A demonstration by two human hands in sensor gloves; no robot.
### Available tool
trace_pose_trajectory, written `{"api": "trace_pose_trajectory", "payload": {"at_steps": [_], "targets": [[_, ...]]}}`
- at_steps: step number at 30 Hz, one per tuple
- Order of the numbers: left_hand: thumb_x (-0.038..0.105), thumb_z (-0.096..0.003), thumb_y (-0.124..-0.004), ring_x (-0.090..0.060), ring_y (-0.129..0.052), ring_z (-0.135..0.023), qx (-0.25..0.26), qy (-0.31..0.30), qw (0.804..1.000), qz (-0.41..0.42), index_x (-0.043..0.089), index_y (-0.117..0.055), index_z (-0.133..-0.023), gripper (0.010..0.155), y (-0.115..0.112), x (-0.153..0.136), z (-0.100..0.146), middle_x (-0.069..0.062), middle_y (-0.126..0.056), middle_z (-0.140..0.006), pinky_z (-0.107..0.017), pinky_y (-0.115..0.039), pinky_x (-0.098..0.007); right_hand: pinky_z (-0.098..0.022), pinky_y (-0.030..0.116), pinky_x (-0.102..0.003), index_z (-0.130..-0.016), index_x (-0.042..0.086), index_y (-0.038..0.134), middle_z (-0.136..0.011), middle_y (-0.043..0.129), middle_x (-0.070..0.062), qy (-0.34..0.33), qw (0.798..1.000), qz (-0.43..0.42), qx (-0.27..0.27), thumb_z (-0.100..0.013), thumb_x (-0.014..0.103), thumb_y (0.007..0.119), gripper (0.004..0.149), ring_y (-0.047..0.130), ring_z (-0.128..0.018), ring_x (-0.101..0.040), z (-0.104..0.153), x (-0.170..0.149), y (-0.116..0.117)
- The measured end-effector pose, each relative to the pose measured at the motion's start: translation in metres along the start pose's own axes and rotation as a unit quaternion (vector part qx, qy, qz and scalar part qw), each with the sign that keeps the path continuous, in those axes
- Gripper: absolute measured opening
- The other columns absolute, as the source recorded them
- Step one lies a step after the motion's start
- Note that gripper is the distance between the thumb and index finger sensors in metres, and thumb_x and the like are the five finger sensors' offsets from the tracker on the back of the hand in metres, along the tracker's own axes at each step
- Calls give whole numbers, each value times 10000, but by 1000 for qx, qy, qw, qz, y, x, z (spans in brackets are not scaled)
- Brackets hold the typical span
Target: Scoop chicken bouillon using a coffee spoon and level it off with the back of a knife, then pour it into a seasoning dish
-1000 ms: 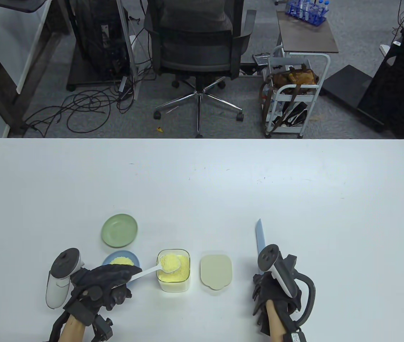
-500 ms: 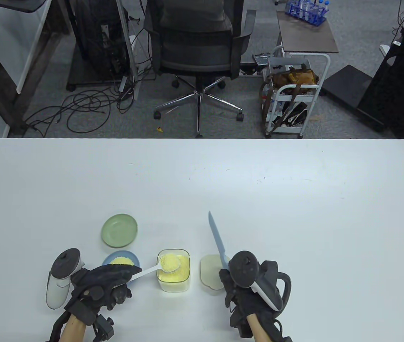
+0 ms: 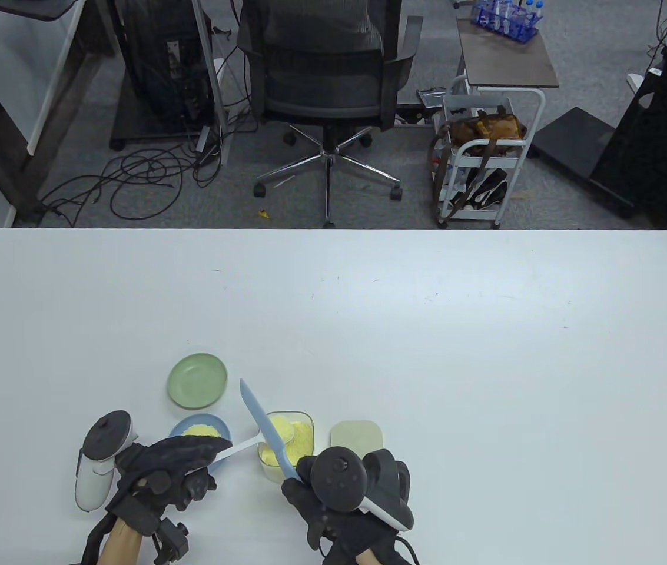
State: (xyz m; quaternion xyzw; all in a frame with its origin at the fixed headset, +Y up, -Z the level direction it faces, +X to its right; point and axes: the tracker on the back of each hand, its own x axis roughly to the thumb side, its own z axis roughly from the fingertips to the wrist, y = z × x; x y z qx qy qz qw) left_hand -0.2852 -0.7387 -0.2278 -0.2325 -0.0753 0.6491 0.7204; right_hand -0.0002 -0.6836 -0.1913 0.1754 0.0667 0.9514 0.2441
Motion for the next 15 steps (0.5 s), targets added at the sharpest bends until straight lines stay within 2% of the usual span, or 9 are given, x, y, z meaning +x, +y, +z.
{"api": "trace_pose_trajectory", "payload": {"at_steps": [15], "targets": [[335, -460, -797, 35, -848, 97, -4, 0, 1000, -3, -21, -820, -765, 469, 0, -1, 2, -52, -971, -158, -370, -839, -316, -160, 766, -331, -728, 40, 763, -502, 877, -143, 30, 999, 11, 0, -463, 375, 808, 429, 868, -209, -188, 7, -18, 4]]}}
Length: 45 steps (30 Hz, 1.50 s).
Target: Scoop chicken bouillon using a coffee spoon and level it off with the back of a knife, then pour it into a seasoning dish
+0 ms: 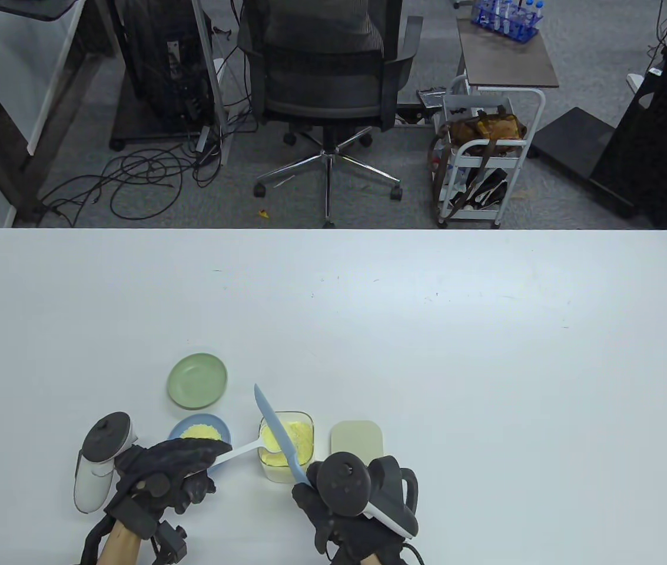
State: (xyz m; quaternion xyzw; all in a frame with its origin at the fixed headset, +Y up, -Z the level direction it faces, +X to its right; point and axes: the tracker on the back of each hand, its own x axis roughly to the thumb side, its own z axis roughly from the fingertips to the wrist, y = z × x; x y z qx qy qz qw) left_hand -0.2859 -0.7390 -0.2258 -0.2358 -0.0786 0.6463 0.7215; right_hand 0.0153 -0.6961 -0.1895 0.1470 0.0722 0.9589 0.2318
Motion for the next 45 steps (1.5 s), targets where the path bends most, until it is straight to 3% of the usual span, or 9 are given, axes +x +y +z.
{"api": "trace_pose_trajectory", "payload": {"at_steps": [19, 26, 33, 45], "targets": [[339, -459, -797, 36, -849, 94, 2, -3, 1000, 9, -13, -822, -767, 468, 4, 0, 4, -53, -971, -162, -374, -839, -317, -155, 767, -336, -722, 35, 770, -497, 880, -148, 27, 998, -35, -35, -457, 368, 815, 427, 870, -204, -194, 9, -37, -6], [340, -459, -796, 34, -850, 92, 12, -9, 1000, 18, -10, -820, -769, 468, 7, 0, 6, -51, -972, -165, -376, -838, -317, -156, 762, -346, -716, 32, 776, -494, 880, -157, 166, 979, 8, -121, -447, 359, 824, 426, 868, -203, -206, 8, -102, -24], [341, -459, -796, 33, -850, 92, 20, -14, 1000, 19, -11, -821, -769, 469, 9, 0, 6, -51, -972, -165, -378, -837, -319, -163, 761, -342, -722, 41, 764, -505, 872, -152, 284, 953, 65, -87, -450, 359, 805, 421, 866, -210, -200, 3, -169, -11], [341, -459, -796, 32, -850, 90, 22, -17, 999, 21, -8, -819, -771, 469, 10, -1, 6, -50, -971, -169, -381, -836, -319, -165, 757, -340, -706, 72, 774, -479, 873, -127, 335, 938, 54, -75, -429, 389, 797, 422, 862, -204, -193, 8, -191, -12]]}}
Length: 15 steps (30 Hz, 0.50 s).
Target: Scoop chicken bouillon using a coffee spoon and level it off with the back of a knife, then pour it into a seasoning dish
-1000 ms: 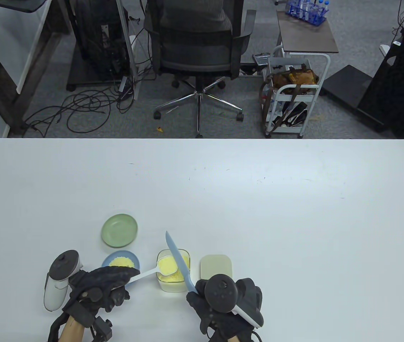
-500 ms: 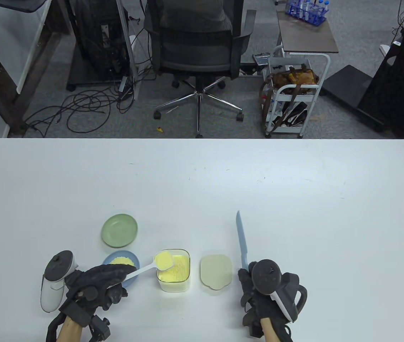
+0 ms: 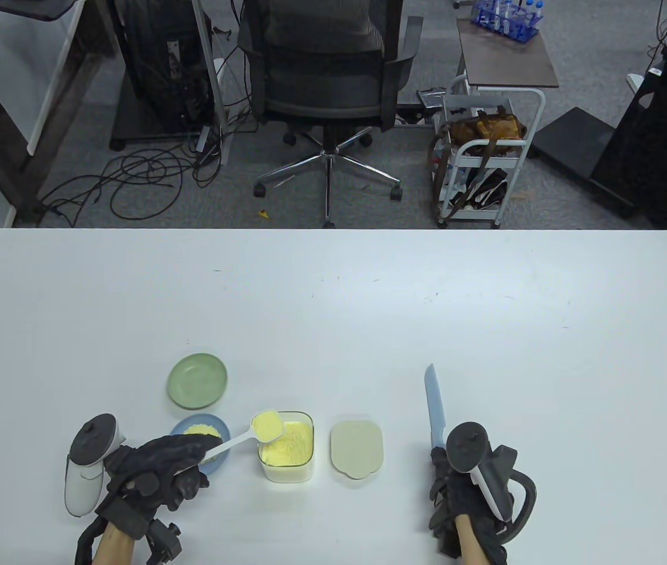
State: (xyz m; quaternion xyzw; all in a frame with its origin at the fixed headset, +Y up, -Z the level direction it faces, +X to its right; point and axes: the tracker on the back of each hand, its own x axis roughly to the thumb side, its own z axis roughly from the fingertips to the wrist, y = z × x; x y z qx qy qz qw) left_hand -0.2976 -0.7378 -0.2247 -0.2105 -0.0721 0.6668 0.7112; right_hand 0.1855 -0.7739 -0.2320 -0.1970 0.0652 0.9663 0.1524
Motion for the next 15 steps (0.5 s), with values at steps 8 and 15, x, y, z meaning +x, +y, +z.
{"api": "trace_pose_trajectory", "payload": {"at_steps": [8, 15], "targets": [[341, -461, -794, 30, -851, 87, -3, -9, 1000, 12, -6, -816, -774, 468, 2, 0, 1, -50, -972, -170, -386, -833, -322, -299, 754, -375, -857, 81, 651, -727, 800, -154, 8, 999, 6, -46, -403, 421, 843, 599, 869, -410, -240, 5, -4, -5], [342, -464, -792, 25, -853, 70, 35, -42, 997, 62, 3, -807, -789, 469, 20, 4, 10, -55, -971, -193, -405, -824, -323, -573, 633, -594, -997, 106, 444, -1053, 495, -221, -100, 981, -10, -166, -428, 502, 782, 771, 700, -808, -471, 39, 15, -14]]}}
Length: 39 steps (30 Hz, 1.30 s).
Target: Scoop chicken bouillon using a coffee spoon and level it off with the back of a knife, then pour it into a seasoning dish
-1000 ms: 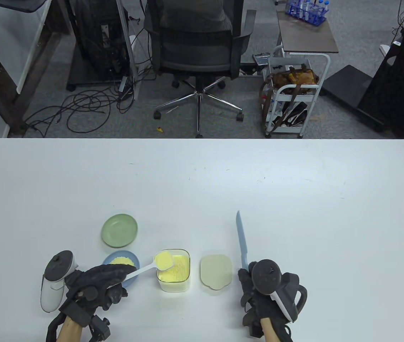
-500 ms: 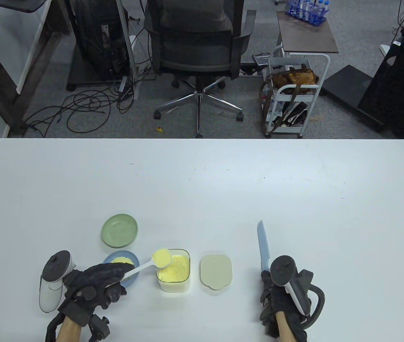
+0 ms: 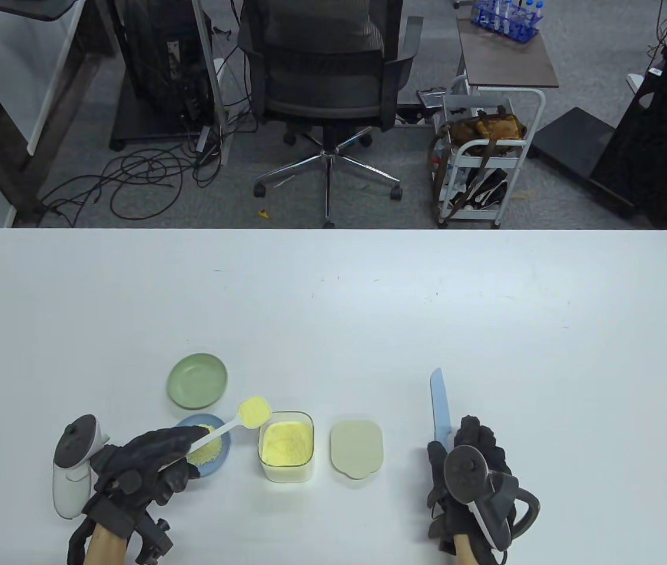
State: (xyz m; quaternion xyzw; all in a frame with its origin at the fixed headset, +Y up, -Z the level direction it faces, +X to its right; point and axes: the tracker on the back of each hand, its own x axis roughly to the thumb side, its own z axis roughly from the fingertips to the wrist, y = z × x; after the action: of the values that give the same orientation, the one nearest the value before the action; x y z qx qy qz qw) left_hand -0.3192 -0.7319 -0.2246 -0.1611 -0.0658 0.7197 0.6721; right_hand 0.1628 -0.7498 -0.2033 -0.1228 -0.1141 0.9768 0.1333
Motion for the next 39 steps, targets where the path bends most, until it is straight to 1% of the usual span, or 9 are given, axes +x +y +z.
{"api": "trace_pose_trajectory", "payload": {"at_steps": [1, 2, 5, 11, 17, 22, 30, 35, 39], "targets": [[341, -466, -792, 23, -853, 65, 6, -2, 1000, 6, 4, -803, -794, 470, 3, 0, 1, -55, -971, -199, -410, -821, -325, -615, 577, -646, -1017, 129, 388, -1099, 402, -214, -12, 1000, -6, 3, -427, 526, 771, 808, 617, -881, -528, 1, 4, 0], [338, -468, -792, 22, -854, 62, 19, -4, 1000, 14, 3, -800, -797, 469, 7, 0, 2, -58, -971, -204, -414, -818, -328, -658, 475, -717, -1028, 158, 332, -1127, 284, -206, -31, 999, -18, 15, -429, 545, 757, 830, 498, -946, -579, 3, 10, 1], [331, -463, -797, 19, -853, 53, 59, -6, 998, 14, 6, -796, -805, 472, 17, -2, 5, -61, -970, -213, -424, -812, -335, -679, 384, -752, -1029, 194, 249, -1134, 135, -173, -48, 997, -38, 35, -437, 582, 722, 851, 363, -991, -598, 5, 15, 7], [332, -454, -796, 22, -862, 16, 153, 20, 988, 23, 33, -780, -833, 483, 36, -17, 6, -61, -967, -252, -453, -796, -347, -686, 361, -751, -1027, 192, 249, -1137, 134, -152, -62, 995, -64, 42, -442, 575, 712, 839, 356, -991, -589, 10, 14, 12], [319, -451, -777, 8, -879, -51, 193, 56, 980, 12, 50, -731, -878, 506, 40, -32, -1, -74, -954, -323, -504, -760, -371, -686, 365, -745, -1025, 192, 253, -1133, 135, -154, -72, 993, -83, 35, -444, 566, 709, 828, 364, -987, -582, 12, 11, 11], [310, -456, -765, -17, -899, -111, 215, 68, 974, 13, 60, -698, -904, 517, 41, -40, -4, -95, -941, -391, -549, -724, -384, -685, 367, -745, -1024, 190, 256, -1133, 139, -154, -86, 992, -83, 36, -444, 562, 710, 825, 372, -985, -581, 15, 14, 11], [304, -450, -765, -50, -918, -186, 241, 82, 966, -52, 64, -703, -910, 523, 40, -39, -6, -131, -920, -469, -582, -686, -414, -685, 366, -744, -1022, 188, 259, -1130, 136, -156, -87, 991, -93, 35, -445, 555, 708, 819, 372, -983, -579, 15, 13, 10], [301, -453, -764, -71, -923, -230, 236, 92, 966, -55, 61, -701, -914, 523, 38, -42, -9, -151, -902, -512, -602, -661, -428, -685, 366, -744, -1022, 189, 258, -1130, 134, -154, -89, 991, -91, 34, -445, 554, 708, 818, 370, -984, -577, 16, 13, 10], [307, -445, -771, -77, -916, -287, 250, 91, 960, -90, 84, -709, -915, 524, 38, -39, -7, -157, -873, -566, -623, -633, -443, -685, 365, -744, -1022, 188, 259, -1129, 134, -153, -90, 991, -92, 34, -445, 553, 707, 816, 369, -984, -578, 16, 13, 10]]}}
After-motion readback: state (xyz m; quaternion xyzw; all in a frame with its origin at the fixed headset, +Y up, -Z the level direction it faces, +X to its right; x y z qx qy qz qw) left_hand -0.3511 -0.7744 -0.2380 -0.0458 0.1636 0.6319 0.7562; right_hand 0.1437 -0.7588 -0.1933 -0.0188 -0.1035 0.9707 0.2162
